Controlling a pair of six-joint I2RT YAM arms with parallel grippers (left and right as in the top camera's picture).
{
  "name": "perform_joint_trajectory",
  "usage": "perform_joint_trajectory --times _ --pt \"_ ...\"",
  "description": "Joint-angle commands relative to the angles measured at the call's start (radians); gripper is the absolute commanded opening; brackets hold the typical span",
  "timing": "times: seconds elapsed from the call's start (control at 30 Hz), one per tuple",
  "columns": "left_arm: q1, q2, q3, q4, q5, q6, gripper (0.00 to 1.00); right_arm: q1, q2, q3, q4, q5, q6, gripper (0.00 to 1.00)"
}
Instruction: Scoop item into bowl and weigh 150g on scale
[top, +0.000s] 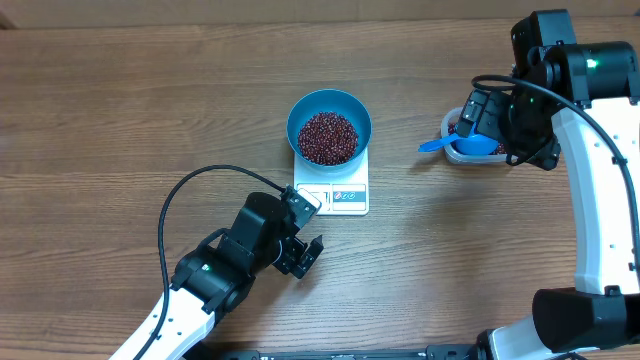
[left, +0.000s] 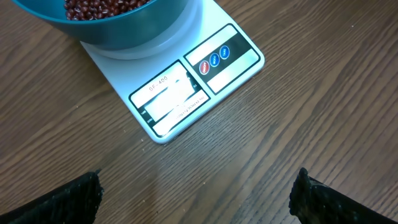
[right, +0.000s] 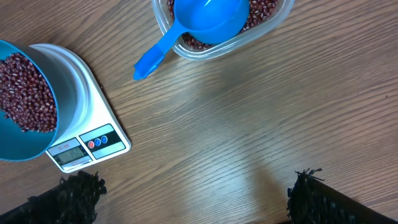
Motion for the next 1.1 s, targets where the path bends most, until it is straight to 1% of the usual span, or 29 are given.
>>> perform_joint_trajectory --times 0.0,0.7,0.8,0.9,1.07 --pt "0.007 0.006 -0.006 0.000 -0.003 0.016 0.99 -0.005 -0.019 0.019 0.005 -0.002 -0.018 1.00" --pt "0.005 0.006 -0.006 0.000 -0.003 0.016 1.00 -0.005 -0.019 0.019 0.005 -0.002 -0.018 1.00" --pt "0.005 0.006 -0.006 0.000 -0.042 0.017 0.99 -0.005 -0.019 0.019 0.005 -0.002 -0.018 1.00" --pt "0.005 0.006 -0.006 -0.001 -0.048 0.017 1.00 -0.005 -0.019 0.019 0.005 -0.002 -0.018 1.00" --pt "0.005 0.006 -0.006 -0.060 -0.048 0.017 0.99 -0.005 -0.019 0.019 0.005 -0.002 -0.018 1.00"
